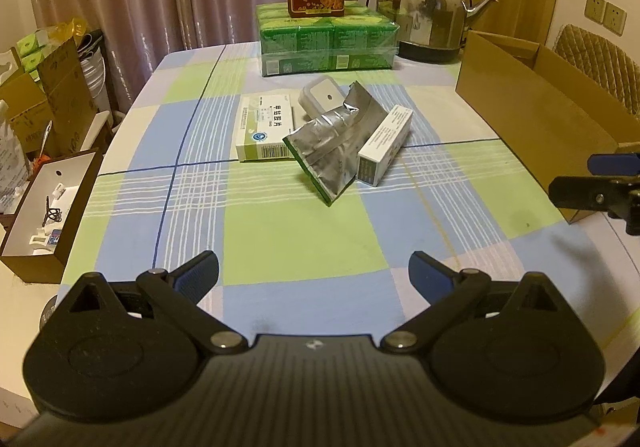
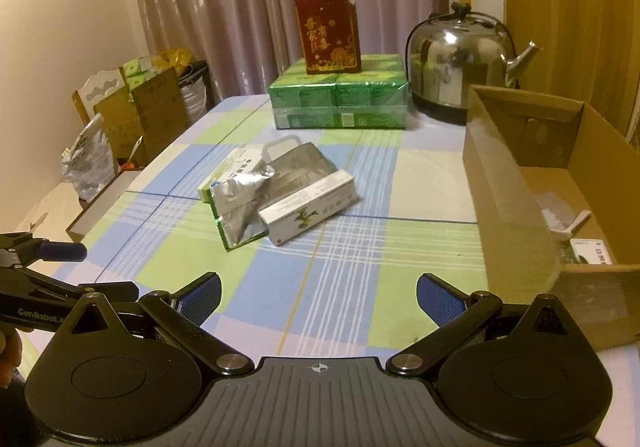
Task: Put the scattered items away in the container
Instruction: 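Grasp the white medicine box with right tool while left tool reaches toward foil pouch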
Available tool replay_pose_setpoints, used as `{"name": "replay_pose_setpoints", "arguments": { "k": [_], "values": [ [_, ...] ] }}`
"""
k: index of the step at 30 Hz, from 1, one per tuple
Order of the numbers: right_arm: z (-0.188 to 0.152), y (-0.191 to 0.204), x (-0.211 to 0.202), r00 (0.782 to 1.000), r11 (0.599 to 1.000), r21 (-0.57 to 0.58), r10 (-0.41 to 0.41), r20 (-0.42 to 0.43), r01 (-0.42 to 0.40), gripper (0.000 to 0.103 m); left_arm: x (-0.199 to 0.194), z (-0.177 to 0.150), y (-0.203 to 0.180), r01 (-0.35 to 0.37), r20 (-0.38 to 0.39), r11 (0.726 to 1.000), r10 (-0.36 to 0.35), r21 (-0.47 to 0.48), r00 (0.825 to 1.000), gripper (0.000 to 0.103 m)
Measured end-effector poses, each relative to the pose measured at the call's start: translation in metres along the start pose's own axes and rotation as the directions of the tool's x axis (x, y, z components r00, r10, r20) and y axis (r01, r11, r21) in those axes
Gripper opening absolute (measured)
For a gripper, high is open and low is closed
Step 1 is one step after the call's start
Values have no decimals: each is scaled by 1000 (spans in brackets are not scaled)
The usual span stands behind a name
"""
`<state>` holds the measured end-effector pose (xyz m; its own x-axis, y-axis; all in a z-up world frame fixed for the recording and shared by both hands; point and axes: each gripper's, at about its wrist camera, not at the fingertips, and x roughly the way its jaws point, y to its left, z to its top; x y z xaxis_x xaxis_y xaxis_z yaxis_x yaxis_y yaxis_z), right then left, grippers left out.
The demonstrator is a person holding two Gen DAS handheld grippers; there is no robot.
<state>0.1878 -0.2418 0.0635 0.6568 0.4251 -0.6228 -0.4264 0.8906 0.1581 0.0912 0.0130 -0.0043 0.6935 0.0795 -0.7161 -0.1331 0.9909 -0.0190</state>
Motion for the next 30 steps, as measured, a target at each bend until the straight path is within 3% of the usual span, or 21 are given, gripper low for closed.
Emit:
{"name": "replay_pose_setpoints", "arguments": {
  "k": [19, 27, 30],
  "values": [
    [35, 8, 108, 997, 998, 42, 49, -65, -46, 100, 70, 36, 24, -23, 4, 992, 22, 122, 1000, 98],
    [45, 10, 157, 993, 996, 80, 58, -107, -49, 71, 102, 46, 34, -17, 10, 990, 16, 137, 1000, 95],
    [47, 10, 171, 991, 993, 106, 66, -121, -53, 65, 111, 49, 41, -6, 17, 992, 4, 129, 1000, 92]
  ]
}}
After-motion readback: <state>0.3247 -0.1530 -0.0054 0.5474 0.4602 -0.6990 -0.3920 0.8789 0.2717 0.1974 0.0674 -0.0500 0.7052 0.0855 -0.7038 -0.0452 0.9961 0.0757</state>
